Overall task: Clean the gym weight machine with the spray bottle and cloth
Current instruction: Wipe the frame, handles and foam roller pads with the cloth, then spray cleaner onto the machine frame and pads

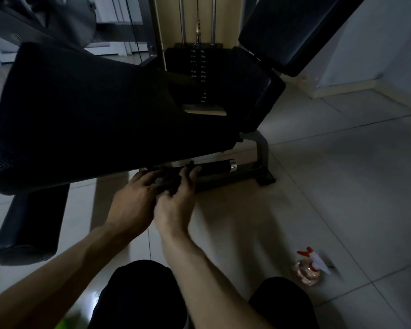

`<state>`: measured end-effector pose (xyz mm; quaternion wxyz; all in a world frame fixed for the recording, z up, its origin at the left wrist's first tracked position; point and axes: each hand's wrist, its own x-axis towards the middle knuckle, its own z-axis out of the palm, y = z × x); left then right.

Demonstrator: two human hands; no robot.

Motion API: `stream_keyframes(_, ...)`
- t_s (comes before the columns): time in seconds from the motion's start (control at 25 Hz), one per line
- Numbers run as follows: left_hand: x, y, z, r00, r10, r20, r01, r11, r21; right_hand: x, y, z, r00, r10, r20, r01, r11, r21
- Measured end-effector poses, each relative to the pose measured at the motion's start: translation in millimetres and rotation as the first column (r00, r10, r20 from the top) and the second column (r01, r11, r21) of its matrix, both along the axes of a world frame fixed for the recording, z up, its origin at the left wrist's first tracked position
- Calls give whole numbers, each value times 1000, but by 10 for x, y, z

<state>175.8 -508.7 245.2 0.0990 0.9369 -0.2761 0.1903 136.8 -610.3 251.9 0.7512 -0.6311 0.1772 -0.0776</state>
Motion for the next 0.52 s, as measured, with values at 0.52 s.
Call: stream_keyframes(0.52, -453, -2360, 116, 241, -593, -768, -642, 497, -585, -661, -2390, 185, 989, -30, -147, 104, 844, 526)
